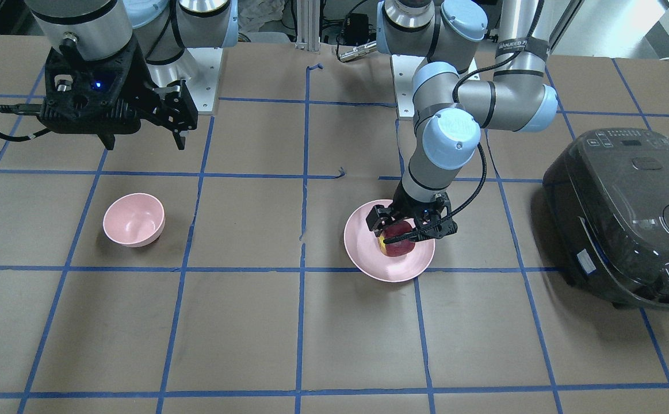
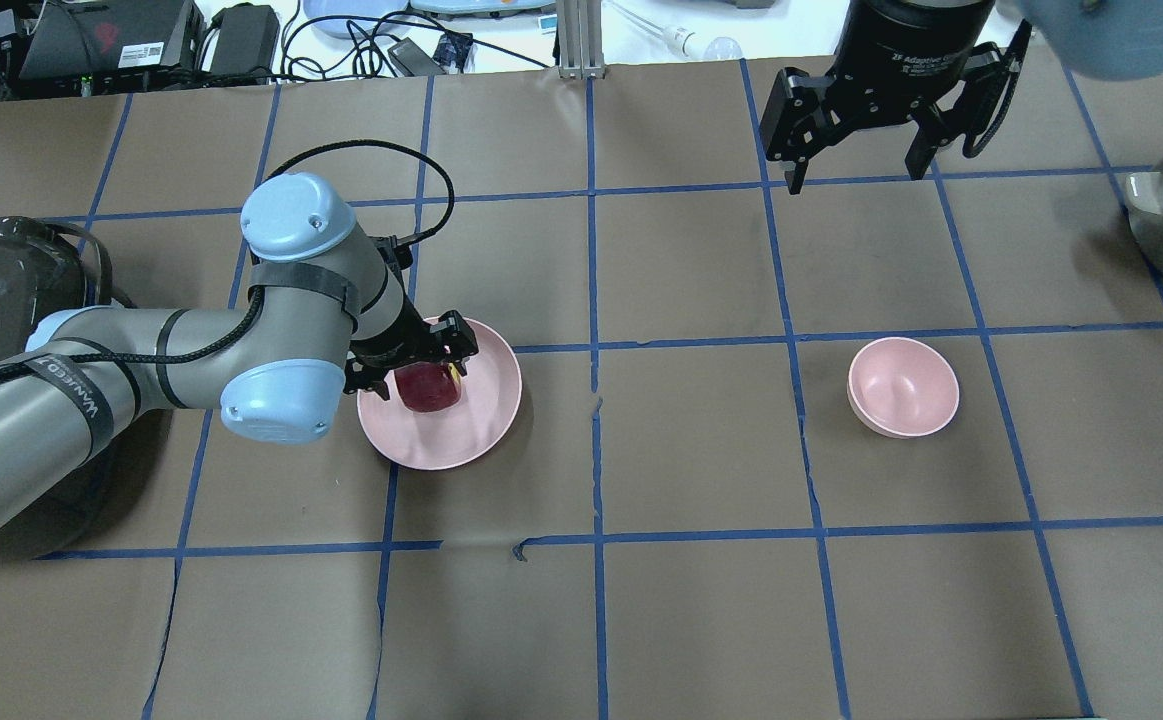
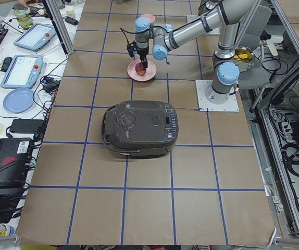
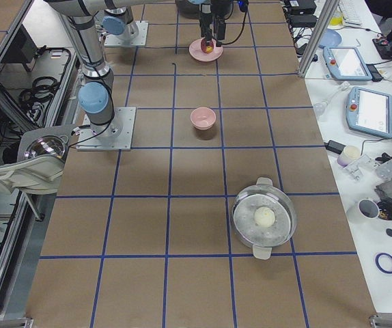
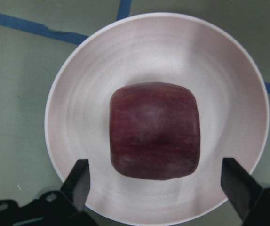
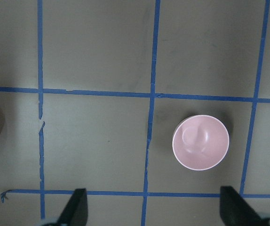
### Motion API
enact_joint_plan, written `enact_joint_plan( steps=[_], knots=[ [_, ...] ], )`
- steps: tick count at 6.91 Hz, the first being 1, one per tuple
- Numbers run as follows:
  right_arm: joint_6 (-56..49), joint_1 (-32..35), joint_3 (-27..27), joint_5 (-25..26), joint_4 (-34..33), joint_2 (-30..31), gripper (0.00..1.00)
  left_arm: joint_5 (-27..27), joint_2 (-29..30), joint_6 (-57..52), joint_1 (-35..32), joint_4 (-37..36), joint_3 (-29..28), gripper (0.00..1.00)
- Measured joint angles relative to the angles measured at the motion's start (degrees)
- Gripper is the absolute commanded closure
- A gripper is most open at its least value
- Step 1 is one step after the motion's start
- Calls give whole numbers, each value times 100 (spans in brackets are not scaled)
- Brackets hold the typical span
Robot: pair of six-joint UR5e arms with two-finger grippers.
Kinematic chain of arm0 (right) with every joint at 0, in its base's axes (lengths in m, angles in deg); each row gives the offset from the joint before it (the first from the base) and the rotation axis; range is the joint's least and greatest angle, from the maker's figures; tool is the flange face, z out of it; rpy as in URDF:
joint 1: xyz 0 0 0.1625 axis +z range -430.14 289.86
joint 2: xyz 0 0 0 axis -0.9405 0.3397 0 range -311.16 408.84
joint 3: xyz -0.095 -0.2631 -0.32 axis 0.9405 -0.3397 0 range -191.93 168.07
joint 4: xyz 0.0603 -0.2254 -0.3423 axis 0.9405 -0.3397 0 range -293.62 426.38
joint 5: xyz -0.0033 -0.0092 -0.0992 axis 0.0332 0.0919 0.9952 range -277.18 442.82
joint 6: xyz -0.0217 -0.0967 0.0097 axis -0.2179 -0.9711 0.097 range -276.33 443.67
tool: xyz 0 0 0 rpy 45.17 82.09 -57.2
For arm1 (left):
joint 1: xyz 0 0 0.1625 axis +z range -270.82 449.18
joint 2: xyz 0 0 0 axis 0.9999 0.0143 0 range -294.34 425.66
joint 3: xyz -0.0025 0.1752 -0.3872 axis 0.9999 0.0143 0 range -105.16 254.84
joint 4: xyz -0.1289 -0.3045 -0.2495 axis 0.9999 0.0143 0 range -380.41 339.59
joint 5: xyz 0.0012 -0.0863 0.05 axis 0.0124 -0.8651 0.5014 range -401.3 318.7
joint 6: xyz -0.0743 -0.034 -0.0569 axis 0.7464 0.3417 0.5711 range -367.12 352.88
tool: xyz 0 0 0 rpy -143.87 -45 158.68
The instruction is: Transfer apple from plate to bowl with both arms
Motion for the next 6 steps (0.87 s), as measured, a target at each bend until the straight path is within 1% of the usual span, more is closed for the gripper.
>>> enact_joint_plan(
  steps=[1, 2, 4, 6],
  knots=[
    [1, -9, 10, 40, 3, 1, 0, -4, 148, -4, 0, -83, -5, 77],
    [5, -19, 16, 54, 7, -1, 0, 5, 230, -70, -6, -122, -8, 93],
    [6, -143, 63, 65, 117, -3, 0, 82, 110, -206, -32, -124, -67, 100],
    [-142, -577, 107, 87, 165, -46, 0, 97, -244, -213, -271, 253, -450, 100]
  ],
)
